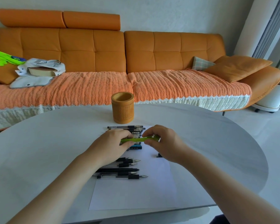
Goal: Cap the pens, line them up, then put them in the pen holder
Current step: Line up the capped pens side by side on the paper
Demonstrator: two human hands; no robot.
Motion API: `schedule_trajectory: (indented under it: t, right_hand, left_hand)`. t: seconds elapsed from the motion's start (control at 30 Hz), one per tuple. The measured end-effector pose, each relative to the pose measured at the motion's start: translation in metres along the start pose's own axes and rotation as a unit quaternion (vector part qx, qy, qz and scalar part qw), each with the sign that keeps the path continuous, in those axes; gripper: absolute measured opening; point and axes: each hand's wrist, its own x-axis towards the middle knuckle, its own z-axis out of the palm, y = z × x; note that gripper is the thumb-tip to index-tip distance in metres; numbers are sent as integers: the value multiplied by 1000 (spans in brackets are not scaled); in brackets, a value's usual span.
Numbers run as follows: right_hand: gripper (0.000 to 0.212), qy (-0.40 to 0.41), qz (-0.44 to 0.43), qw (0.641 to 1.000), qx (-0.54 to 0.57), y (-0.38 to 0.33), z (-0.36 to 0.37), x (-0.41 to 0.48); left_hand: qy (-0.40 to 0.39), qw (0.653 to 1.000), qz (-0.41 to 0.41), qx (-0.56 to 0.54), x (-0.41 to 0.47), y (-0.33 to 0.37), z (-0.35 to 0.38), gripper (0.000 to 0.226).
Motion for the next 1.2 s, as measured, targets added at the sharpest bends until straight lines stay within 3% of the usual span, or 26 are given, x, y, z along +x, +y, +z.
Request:
schedule_trajectory:
  t: [0.27,0.53,0.67,0.83,1.07,1.2]
  right_hand:
    - [18,-10,-22,1000,19,-10,13,-1]
    - [18,14,-99,995,23,-17,25,-6]
    - [17,0,-42,997,63,-22,29,-8]
    - [21,-48,1,996,76,-23,32,-3]
    - [16,-22,7,1000,-11,-17,37,6]
    - [23,-61,-8,996,-65,-14,40,8]
  left_hand:
    - [-58,998,-1,-2,-3,-9,-2,12]
    - [-19,998,55,-10,-15,-18,-3,13]
    - [14,996,89,-17,-20,-17,-6,13]
    - [15,997,76,-30,-17,-17,-11,16]
    - [-44,999,23,-4,-13,-27,-6,24]
    - [-42,998,0,36,-14,-34,-4,18]
